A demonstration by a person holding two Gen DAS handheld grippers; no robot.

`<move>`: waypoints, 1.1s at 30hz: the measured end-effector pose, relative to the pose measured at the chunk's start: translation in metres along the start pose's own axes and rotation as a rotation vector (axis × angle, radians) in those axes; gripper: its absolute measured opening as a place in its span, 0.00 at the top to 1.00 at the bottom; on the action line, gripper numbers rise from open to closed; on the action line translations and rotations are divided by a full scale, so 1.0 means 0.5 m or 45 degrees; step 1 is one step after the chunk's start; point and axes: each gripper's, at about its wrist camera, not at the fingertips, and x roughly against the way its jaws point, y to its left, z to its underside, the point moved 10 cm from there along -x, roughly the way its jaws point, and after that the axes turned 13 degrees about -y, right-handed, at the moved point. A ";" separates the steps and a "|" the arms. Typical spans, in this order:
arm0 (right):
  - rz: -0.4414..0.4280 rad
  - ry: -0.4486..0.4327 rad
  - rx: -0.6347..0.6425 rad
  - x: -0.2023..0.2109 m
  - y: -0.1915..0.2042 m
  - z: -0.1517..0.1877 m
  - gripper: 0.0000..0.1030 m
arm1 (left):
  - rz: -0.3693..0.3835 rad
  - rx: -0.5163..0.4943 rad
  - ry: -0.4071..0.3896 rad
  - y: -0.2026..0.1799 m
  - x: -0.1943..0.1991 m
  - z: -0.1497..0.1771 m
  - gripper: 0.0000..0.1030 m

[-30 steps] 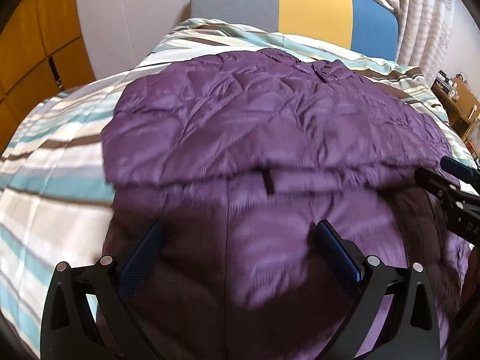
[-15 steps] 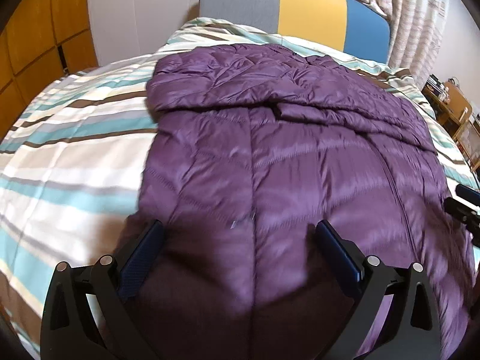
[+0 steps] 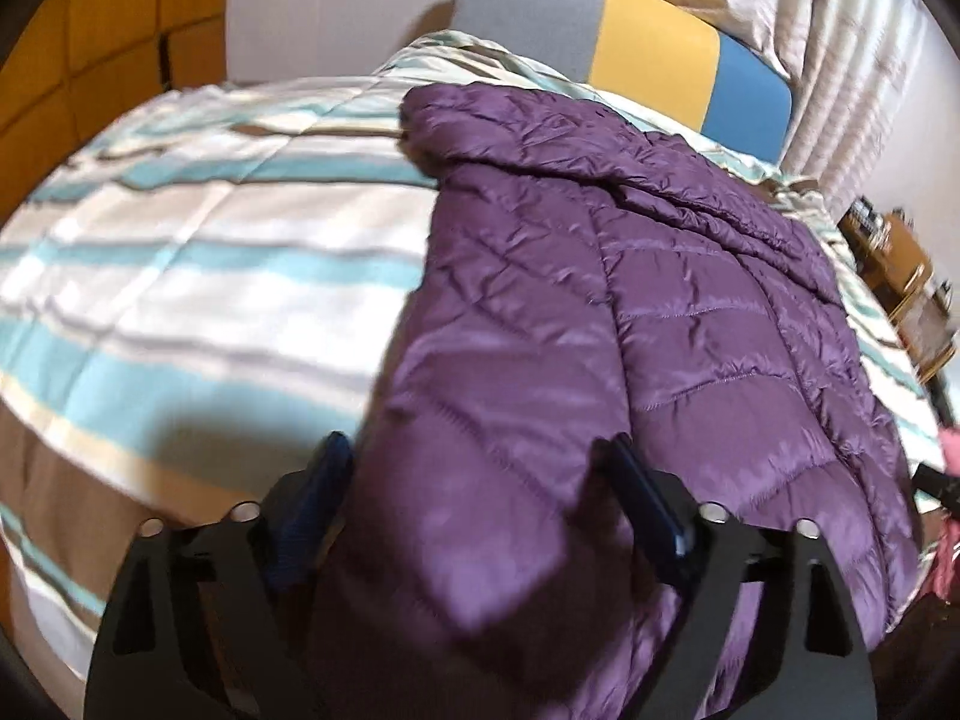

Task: Fold large clothes
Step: 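Lift the hem with both grippers and fold it toward the collar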

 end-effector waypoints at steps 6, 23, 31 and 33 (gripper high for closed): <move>-0.066 0.099 -0.034 0.008 0.004 0.060 0.42 | 0.058 -0.044 0.017 -0.013 0.045 0.030 0.31; -0.189 -0.106 -0.054 0.023 0.056 -0.031 0.93 | 0.192 -0.012 -0.068 -0.067 0.089 -0.030 0.88; -0.196 -0.234 -0.124 0.005 0.055 -0.132 0.94 | 0.214 0.041 -0.143 -0.072 0.071 -0.117 0.88; -0.213 -0.245 -0.150 -0.008 0.053 -0.155 0.94 | 0.227 0.067 -0.152 -0.072 0.057 -0.141 0.88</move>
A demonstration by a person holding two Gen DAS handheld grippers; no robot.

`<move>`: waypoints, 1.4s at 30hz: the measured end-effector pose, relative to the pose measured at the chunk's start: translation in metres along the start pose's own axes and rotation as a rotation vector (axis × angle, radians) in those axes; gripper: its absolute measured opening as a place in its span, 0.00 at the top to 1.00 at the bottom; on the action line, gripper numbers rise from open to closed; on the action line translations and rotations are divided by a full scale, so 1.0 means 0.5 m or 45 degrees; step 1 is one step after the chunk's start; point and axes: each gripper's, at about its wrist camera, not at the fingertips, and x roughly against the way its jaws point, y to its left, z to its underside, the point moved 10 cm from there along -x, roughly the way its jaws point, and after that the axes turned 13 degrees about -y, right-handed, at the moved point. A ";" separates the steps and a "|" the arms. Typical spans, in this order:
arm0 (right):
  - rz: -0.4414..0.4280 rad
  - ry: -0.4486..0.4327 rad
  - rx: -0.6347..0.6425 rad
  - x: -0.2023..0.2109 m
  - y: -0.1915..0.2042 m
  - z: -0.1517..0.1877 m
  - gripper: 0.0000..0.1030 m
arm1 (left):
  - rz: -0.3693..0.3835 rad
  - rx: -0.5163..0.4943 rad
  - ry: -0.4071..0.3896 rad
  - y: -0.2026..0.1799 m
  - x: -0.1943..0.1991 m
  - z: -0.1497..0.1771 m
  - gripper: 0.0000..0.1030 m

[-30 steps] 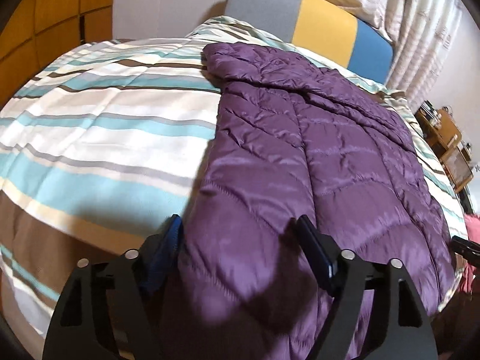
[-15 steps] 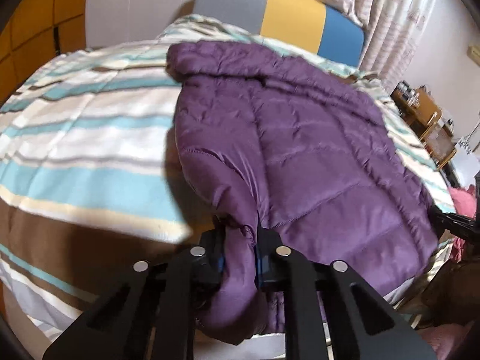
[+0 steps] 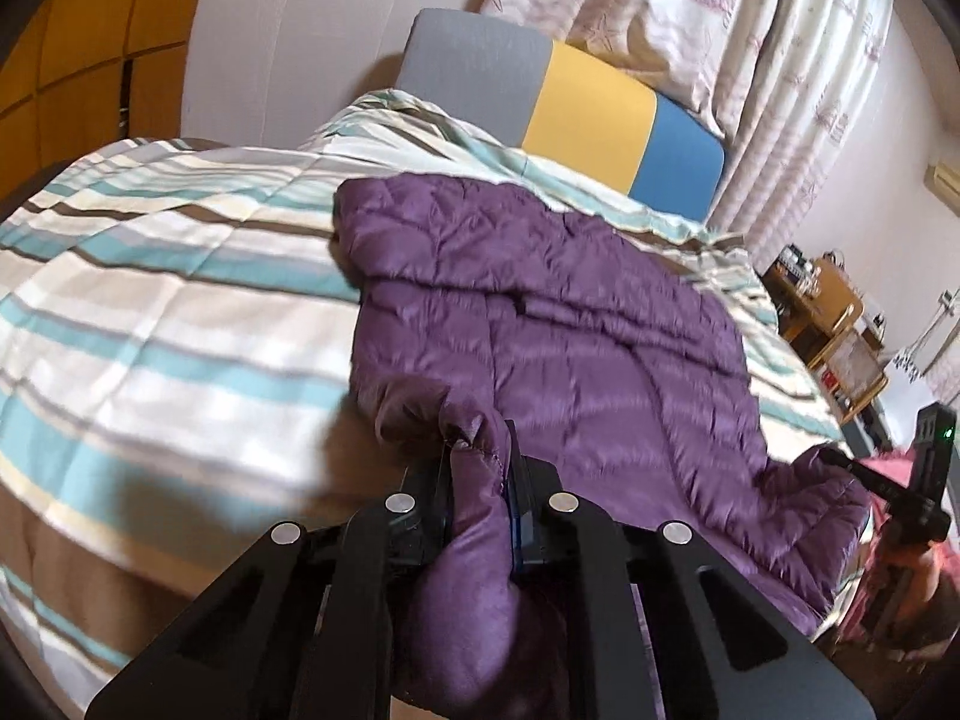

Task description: Fold large clothes

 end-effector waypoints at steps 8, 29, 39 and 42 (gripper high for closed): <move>0.002 -0.015 -0.169 -0.079 -0.039 -0.056 0.94 | -0.019 0.034 0.009 0.014 -0.098 -0.061 0.88; 0.086 -0.086 -0.498 -0.241 -0.126 -0.096 0.84 | -0.205 0.516 -0.164 0.191 -0.202 -0.125 0.15; 0.109 -0.341 -0.653 -0.165 -0.193 -0.156 0.21 | -0.216 0.621 -0.336 0.267 -0.104 -0.135 0.07; 0.084 -0.298 -0.562 -0.142 -0.173 -0.130 0.09 | -0.102 0.533 -0.283 0.231 -0.104 -0.107 0.03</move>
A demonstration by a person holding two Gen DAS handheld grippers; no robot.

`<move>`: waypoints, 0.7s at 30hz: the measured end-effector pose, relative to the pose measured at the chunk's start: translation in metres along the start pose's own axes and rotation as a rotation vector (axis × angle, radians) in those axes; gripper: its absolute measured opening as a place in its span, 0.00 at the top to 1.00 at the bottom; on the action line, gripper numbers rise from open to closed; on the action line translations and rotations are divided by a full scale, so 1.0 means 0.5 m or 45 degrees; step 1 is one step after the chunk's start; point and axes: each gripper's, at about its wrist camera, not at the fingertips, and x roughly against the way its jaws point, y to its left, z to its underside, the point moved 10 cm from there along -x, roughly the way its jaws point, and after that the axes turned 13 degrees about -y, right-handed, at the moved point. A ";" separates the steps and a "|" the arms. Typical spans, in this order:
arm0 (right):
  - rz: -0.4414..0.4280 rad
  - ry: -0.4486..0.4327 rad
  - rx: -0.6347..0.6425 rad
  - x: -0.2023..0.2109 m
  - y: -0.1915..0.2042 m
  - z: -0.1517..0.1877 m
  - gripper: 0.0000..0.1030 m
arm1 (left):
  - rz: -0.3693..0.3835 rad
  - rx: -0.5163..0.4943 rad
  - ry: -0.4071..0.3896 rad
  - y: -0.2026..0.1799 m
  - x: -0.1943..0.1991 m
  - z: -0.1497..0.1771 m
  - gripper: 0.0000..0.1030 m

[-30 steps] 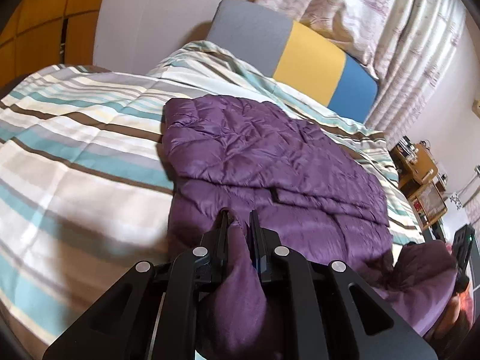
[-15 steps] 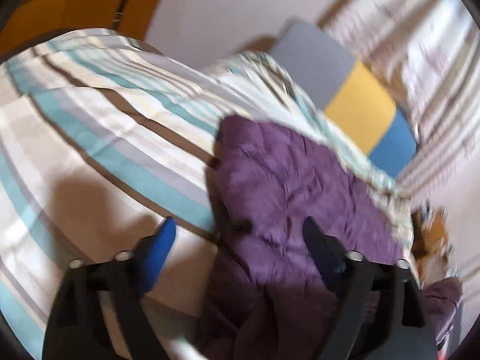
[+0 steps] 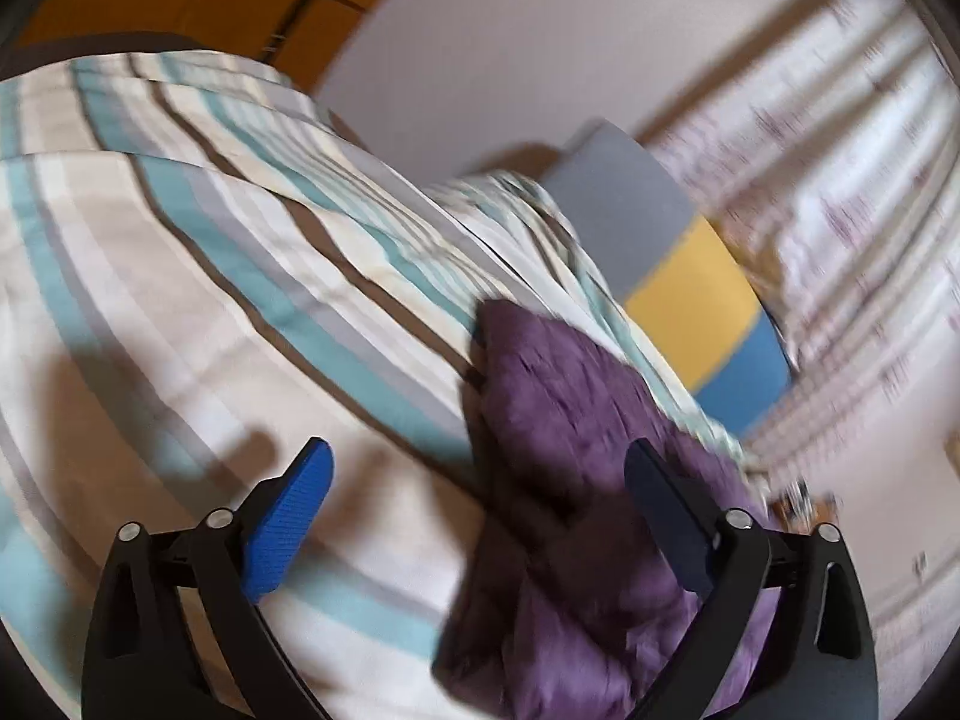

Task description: Fold large clothes

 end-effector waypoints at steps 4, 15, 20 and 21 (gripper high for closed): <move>-0.066 0.139 0.094 0.013 0.010 0.079 0.08 | 0.121 -0.126 0.165 -0.060 -0.019 0.088 0.03; -0.085 0.201 0.353 0.029 0.058 0.168 0.73 | 0.062 -0.390 0.319 -0.121 -0.053 0.192 0.68; -0.129 0.208 0.341 0.066 0.057 0.162 0.80 | 0.123 -0.397 0.336 -0.118 0.000 0.201 0.78; -0.138 0.209 0.339 0.079 0.057 0.164 0.80 | 0.134 -0.400 0.336 -0.120 0.014 0.205 0.78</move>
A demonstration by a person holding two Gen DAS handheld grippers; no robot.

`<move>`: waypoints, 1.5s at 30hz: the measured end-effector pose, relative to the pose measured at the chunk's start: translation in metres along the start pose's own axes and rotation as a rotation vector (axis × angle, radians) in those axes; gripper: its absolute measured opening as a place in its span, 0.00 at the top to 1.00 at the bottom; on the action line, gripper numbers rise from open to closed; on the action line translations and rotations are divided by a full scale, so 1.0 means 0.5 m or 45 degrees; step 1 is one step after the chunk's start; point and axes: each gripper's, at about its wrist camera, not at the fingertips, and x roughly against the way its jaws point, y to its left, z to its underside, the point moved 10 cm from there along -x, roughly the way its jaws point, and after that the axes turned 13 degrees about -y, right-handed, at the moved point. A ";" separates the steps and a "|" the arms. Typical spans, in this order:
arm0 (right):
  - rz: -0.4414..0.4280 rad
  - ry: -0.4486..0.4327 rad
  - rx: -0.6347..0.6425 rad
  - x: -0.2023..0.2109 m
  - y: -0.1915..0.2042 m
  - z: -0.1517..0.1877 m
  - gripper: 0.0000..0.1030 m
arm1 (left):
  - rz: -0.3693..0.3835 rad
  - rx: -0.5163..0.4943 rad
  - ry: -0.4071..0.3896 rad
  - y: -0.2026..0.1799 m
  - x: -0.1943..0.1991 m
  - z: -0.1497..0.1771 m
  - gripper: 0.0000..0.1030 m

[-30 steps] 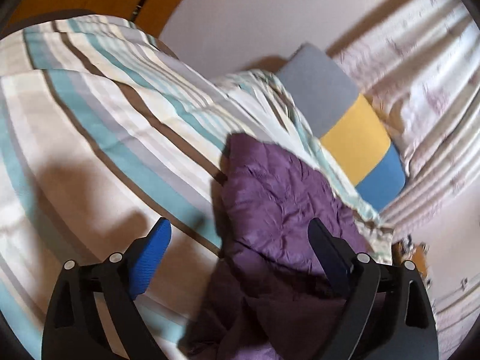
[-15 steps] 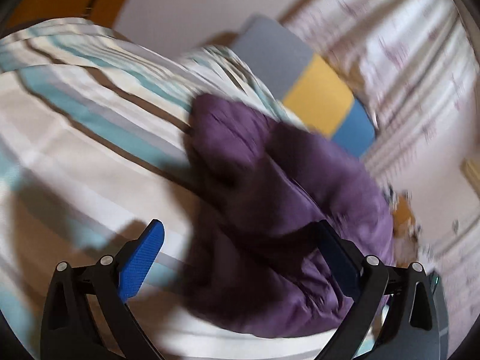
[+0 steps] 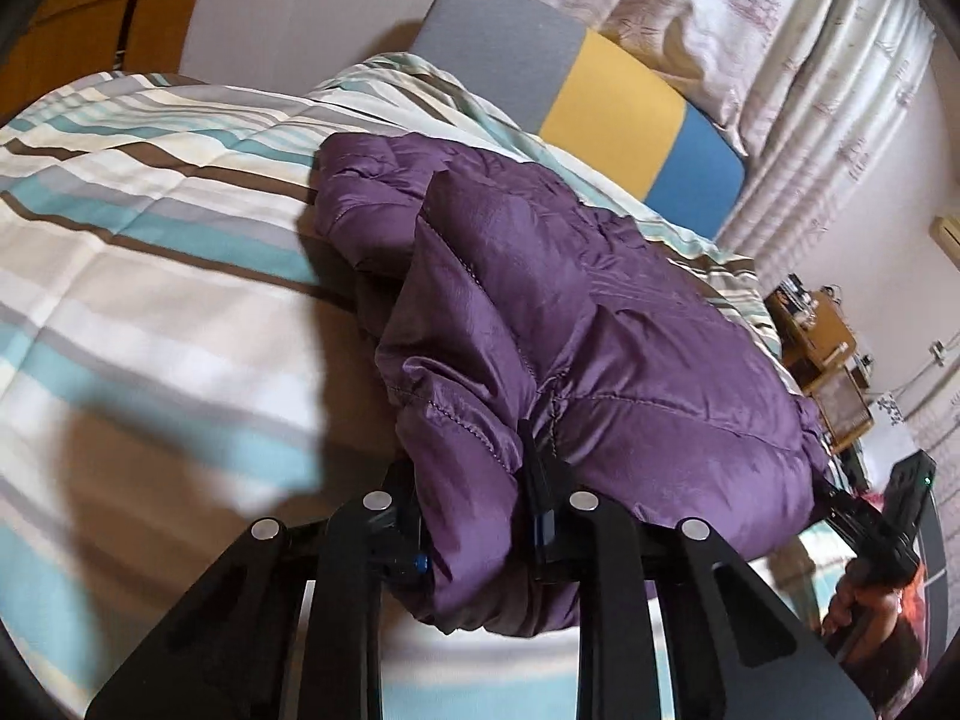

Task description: Fold large clothes

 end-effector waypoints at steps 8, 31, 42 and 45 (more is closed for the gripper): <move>-0.079 0.043 0.063 0.067 0.033 0.007 0.83 | 0.082 -0.035 0.009 -0.031 0.083 0.050 0.78; -0.176 0.147 0.132 0.152 0.054 0.056 0.41 | 0.129 -0.131 -0.021 -0.047 0.183 0.076 0.23; -0.158 0.049 0.186 0.106 0.079 -0.048 0.86 | 0.218 0.046 -0.087 -0.070 0.143 -0.041 0.86; -0.166 -0.041 0.251 0.120 0.104 -0.113 0.87 | 0.211 0.015 -0.181 -0.085 0.155 -0.098 0.91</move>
